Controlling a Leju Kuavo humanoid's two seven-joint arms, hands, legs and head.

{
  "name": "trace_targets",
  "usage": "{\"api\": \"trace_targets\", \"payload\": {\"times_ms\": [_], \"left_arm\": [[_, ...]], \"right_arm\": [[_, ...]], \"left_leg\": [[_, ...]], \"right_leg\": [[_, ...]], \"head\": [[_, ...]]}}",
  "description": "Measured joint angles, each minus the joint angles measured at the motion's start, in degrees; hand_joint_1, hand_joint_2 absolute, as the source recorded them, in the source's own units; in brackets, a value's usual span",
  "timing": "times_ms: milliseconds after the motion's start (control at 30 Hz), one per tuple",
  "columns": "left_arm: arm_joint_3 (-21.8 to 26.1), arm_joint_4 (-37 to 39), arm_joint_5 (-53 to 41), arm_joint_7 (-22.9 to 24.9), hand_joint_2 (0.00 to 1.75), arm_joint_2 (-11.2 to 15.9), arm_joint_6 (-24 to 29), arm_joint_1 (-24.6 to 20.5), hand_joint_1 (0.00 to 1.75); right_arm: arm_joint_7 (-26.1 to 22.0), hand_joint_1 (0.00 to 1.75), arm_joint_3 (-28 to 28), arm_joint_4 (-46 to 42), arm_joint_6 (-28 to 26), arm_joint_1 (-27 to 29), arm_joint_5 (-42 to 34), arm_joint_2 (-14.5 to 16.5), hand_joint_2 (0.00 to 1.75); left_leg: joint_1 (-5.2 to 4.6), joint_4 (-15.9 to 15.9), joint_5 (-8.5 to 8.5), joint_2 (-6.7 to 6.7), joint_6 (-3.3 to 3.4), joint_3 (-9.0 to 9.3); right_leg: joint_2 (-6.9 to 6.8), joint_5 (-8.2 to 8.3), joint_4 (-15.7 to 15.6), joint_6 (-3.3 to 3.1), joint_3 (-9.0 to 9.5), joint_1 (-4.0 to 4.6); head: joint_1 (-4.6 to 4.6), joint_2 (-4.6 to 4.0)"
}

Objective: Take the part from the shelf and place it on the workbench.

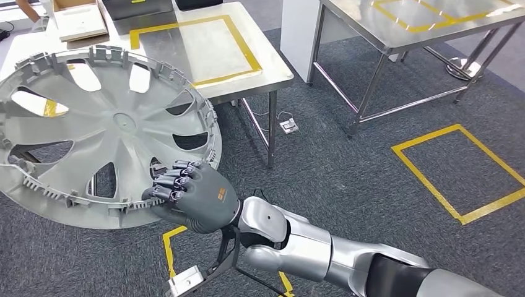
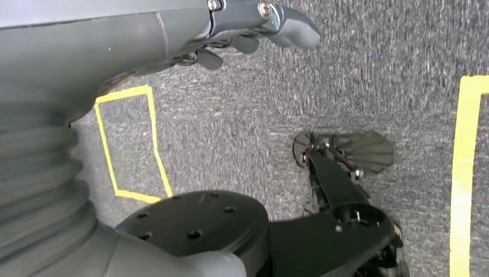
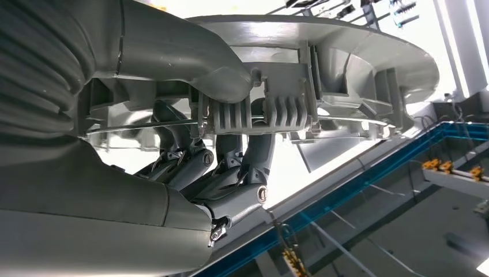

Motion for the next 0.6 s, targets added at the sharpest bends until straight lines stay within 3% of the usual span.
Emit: {"api": "trace_targets", "payload": {"times_ms": [67,100,200,233,267,333,367,400,433,500,533,600], "left_arm": [[0.0,-0.1,0.0,0.0,1.75,0.0,0.0,-0.1,0.0],[0.0,-0.1,0.0,0.0,1.75,0.0,0.0,-0.2,0.0],[0.0,-0.1,0.0,0.0,1.75,0.0,0.0,-0.1,0.0],[0.0,0.0,0.0,0.0,1.75,0.0,0.0,-0.1,0.0],[0.0,0.0,0.0,0.1,1.75,0.0,0.0,-0.1,0.0],[0.1,0.0,-0.1,0.2,1.75,0.1,0.0,0.1,0.0],[0.1,0.0,-0.1,0.3,1.75,0.2,0.0,0.3,0.0],[0.1,0.1,-0.1,0.3,1.75,0.2,0.0,0.5,0.0],[0.1,0.2,-0.1,0.3,1.75,0.2,0.0,0.5,0.0],[0.1,0.2,-0.2,0.3,1.75,0.2,0.0,0.5,0.0],[0.1,0.2,-0.3,0.4,1.75,0.2,0.0,0.5,0.0],[0.1,0.2,-0.6,0.4,1.75,0.2,0.0,0.5,0.0]], "right_arm": [[0.1,1.75,0.0,0.0,0.0,-0.1,-0.1,-0.1,1.75],[0.1,1.75,0.0,-0.1,0.0,-0.1,-0.1,-0.1,1.75],[0.0,1.75,0.0,0.0,-0.1,-0.1,-0.1,-0.1,1.75],[0.0,1.75,0.0,0.0,-0.1,-0.1,-0.1,-0.1,1.75],[0.0,1.75,0.0,0.0,-0.1,-0.2,-0.1,-0.1,1.75],[0.1,1.75,0.0,0.0,-0.1,-0.1,-0.2,-0.1,1.75],[0.1,1.75,0.0,0.0,-0.1,-0.1,-0.3,-0.1,1.75],[0.1,1.75,0.0,0.1,-0.1,-0.1,-0.3,-0.2,1.75],[0.1,1.75,0.0,0.1,-0.1,-0.1,-0.3,-0.2,1.75],[0.2,1.75,0.0,0.0,-0.2,-0.4,-0.4,-0.2,1.75],[0.4,1.75,0.0,0.0,-0.3,-0.5,-0.5,-0.2,1.75],[0.6,1.75,0.0,0.1,-0.3,-0.5,-0.6,-0.3,1.75]], "left_leg": [[0.17,1.9,-0.42,0.27,-0.67,-0.27],[0.22,4.7,-0.93,0.41,-0.93,-1.82],[0.22,15.9,-2.14,0.67,-1.31,-10.49],[0.21,17.0,-0.81,0.69,-1.28,-12.66],[0.19,15.9,1.87,0.7,-1.16,-13.75],[0.04,8.8,9.25,0.76,-0.63,-13.09],[-0.24,6.0,11.6,0.81,-0.28,-12.2],[-0.49,3.8,12.33,0.87,0.2,-11.26],[-0.75,2.8,11.25,0.92,0.61,-10.45],[-0.81,1.0,8.36,0.95,1.53,-8.55],[-0.75,0.0,7.29,0.81,1.83,-7.29],[-0.58,-2.0,6.09,0.45,2.4,-4.08]], "right_leg": [[-0.01,-0.82,-0.4,-0.86,1.53,-0.15],[-0.09,-1.38,-0.6,-1.21,2.53,-0.27],[-0.22,-3.8,-0.7,-1.59,5.43,-0.27],[-0.15,-4.77,-0.8,-1.54,6.64,-0.27],[-0.06,-5.79,-0.9,-1.47,8.04,-0.28],[0.08,-7.97,-1.6,-1.24,11.15,-0.41],[0.18,-8.87,-2.2,-0.95,12.41,-0.37],[0.27,-9.51,-2.9,-0.57,13.37,-0.37],[0.32,-9.9,-3.8,-0.16,14.1,-0.34],[0.32,-8.72,-4.2,0.69,15.04,-0.24],[0.28,-7.4,-2.7,0.93,14.73,-0.18],[0.28,-4.94,4.0,0.77,11.26,0.04]], "head": [[-0.29,0.0],[-0.46,0.0],[-0.71,0.0],[-0.7,0.0],[-0.72,0.0],[-0.7,0.0],[-0.97,-0.01],[-1.19,-0.02],[-1.41,-0.03],[-1.37,-0.04],[-1.09,-0.04],[-0.53,-0.04]]}}
